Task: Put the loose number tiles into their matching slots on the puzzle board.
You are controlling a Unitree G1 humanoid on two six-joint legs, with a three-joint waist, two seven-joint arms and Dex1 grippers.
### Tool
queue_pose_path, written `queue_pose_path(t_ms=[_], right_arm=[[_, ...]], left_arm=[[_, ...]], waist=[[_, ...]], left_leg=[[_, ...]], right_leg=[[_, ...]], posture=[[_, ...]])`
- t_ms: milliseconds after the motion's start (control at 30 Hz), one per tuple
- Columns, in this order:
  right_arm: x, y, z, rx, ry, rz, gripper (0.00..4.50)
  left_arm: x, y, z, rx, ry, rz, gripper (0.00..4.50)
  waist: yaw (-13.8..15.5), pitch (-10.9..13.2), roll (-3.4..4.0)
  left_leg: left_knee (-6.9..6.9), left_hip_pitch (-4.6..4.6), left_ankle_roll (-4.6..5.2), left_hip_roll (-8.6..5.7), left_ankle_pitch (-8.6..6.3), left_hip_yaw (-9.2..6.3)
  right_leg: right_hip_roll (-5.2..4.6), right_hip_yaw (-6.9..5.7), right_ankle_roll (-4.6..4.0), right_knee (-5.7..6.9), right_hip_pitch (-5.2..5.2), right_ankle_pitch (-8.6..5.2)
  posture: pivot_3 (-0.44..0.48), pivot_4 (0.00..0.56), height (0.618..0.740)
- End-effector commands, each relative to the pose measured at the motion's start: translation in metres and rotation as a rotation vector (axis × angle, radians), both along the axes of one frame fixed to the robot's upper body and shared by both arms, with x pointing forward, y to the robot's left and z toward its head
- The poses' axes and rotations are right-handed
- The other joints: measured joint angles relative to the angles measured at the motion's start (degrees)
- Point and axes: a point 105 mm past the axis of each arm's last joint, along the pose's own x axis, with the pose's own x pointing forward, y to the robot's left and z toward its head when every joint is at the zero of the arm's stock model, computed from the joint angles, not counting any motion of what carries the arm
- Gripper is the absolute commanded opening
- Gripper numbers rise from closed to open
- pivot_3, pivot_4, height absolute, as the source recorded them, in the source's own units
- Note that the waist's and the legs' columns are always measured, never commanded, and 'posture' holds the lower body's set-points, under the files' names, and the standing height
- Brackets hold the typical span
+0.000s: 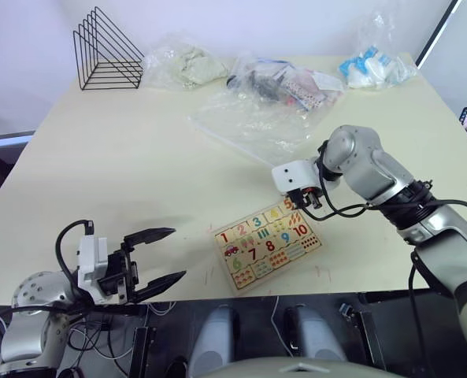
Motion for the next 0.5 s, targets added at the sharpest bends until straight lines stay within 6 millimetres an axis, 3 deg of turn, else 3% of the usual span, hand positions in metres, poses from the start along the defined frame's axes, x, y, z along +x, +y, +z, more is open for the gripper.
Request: queue_pose_path(t_ms=[33,500], right_arm=[[-0.003,0.0043,0.0047,0.002,-0.027,0.037,0.86],[-0.0053,0.0085,0.0014,0.015,-0.024,0.048,0.86]], left_arm=[[0.0,0.0026,0.004,0.005,-0.028,0.005,4.5],[-0.0023,0.0028,0.0033,0.006,-0.023,0.0,4.5]], waist=[[0.0,0.0,0.0],[0.0,0.0,0.0]], left_leg=[[0.0,0.0,0.0,0.0,0.0,0.0],[-0.01,0.0,0.0,0.0,0.0,0.0]], right_leg=[[0.0,0.0,0.0,0.0,0.0,0.0],[0.0,0.0,0.0,0.0,0.0,0.0]], posture=[[0.0,0.15,0.74],[0.0,0.15,0.74]])
